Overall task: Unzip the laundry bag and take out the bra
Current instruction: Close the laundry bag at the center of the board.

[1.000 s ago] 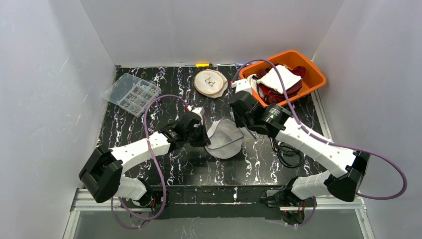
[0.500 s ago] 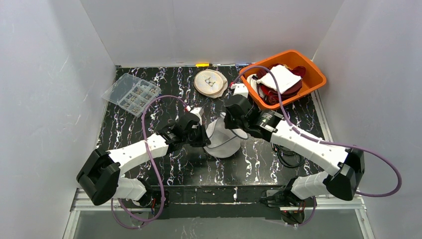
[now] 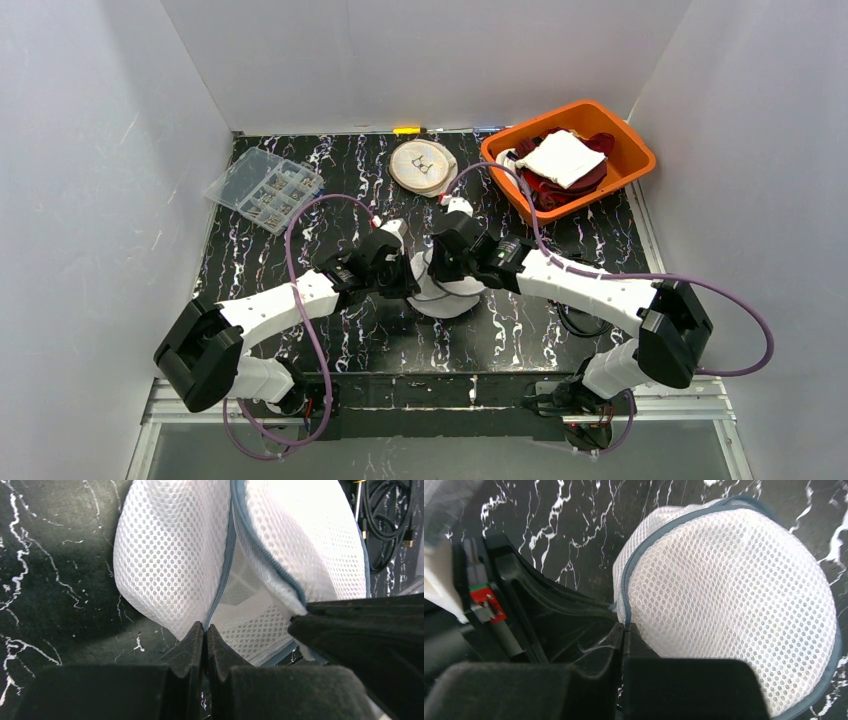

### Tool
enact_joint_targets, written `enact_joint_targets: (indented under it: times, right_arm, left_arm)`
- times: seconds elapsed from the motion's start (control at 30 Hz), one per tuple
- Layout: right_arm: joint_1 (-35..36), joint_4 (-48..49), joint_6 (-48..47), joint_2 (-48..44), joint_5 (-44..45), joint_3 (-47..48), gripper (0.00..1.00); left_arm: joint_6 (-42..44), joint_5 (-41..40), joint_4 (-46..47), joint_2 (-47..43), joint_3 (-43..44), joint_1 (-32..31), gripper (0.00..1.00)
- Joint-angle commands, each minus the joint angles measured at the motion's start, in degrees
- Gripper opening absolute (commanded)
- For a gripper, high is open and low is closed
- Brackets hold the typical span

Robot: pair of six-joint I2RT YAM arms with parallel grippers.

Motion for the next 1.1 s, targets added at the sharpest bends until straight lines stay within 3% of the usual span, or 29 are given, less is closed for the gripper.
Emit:
enact_joint_targets:
  times: [0.0, 0.2, 0.37, 0.53, 0.67, 0.8, 0.9, 1.07]
  right_arm:
    - [0.40, 5.83, 1.14, -0.29, -3.86, -1.92, 0.13]
    - [0.46, 4.36, -0.48, -2.71, -3.46, -0.87, 0.53]
    - [0.49, 0.50, -2.25, -5.87, -1.93, 0.59, 0.70]
    - [0.48, -2.07, -3.22, -10.61, -0.07, -0.08, 0.75]
    - [0.47, -2.07, -3.22, -14.87, 2.89, -2.58, 0.76]
    - [0.32, -1.15, -4.23, -17.29, 9.74, -6.07, 0.73]
    - [-0.61, 1.15, -7.35, -16.16, 9.04, -7.52, 0.73]
    - [-2.14, 8.03, -14.41, -15.14, 7.53, -11.27, 0.77]
  left_arm:
    - [-0.71, -4.36, -3.77, -1.52, -0.71, 0.17, 0.02]
    - [-1.23, -5.57, -5.34, -2.56, -1.30, 0.16, 0.20]
    - [-1.28, -6.33, -7.94, -4.63, -0.72, 0.15, 0.39]
    - [-1.21, -7.37, -11.84, -7.85, 0.29, 0.24, 0.60]
    - [-2.21, -9.83, -15.46, -11.51, 1.17, 0.17, 0.69]
    - [-3.64, -11.72, -16.49, -14.95, 1.76, 0.21, 0.72]
    - [-3.37, -11.42, -15.45, -14.78, 1.84, 0.23, 0.71]
    - [-2.44, -9.84, -13.85, -11.02, 0.51, 0.25, 0.59]
